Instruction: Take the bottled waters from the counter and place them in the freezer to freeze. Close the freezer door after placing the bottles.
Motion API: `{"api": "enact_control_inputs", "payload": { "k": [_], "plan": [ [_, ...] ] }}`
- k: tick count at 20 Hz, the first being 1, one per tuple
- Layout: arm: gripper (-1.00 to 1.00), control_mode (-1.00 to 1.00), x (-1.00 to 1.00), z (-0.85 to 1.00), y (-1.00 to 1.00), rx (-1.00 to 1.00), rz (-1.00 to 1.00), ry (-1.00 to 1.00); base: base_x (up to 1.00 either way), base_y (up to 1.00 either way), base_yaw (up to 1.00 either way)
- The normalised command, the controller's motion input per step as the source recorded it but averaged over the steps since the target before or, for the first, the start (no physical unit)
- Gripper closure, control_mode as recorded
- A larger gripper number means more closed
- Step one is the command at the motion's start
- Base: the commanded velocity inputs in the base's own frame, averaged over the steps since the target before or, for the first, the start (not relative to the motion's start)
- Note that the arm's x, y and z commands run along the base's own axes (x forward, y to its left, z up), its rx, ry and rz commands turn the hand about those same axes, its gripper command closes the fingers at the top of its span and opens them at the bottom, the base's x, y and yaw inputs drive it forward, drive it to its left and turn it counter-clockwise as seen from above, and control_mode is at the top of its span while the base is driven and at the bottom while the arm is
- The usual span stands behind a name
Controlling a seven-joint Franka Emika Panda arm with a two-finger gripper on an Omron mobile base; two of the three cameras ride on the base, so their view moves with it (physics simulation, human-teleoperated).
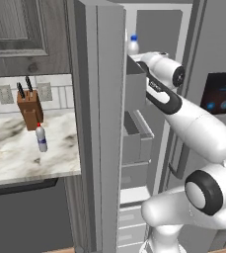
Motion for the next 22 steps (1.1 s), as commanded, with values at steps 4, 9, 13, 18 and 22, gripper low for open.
{"api": "enact_control_inputs", "payload": {
  "k": [4, 9, 13, 18, 22],
  "plan": [
    [1.00, -1.00, 0.16, -0.18, 0.16, 0.01, 0.00, -0.06, 0.00, 0.00, 0.00],
    [1.00, -1.00, 0.46, -0.05, 0.14, 0.01, 0.00, -0.06, 0.00, 0.00, 0.00],
    [1.00, -1.00, 0.61, -0.22, 0.24, 0.00, 0.00, -0.01, 0.00, 0.00, 0.00],
    [1.00, -1.00, 0.39, -0.42, 0.19, 0.00, 0.00, 0.00, 0.00, 0.00, 0.00],
    [1.00, -1.00, 0.26, -0.52, 0.08, 0.00, 0.00, 0.00, 0.00, 0.00, 0.00]
  ]
}}
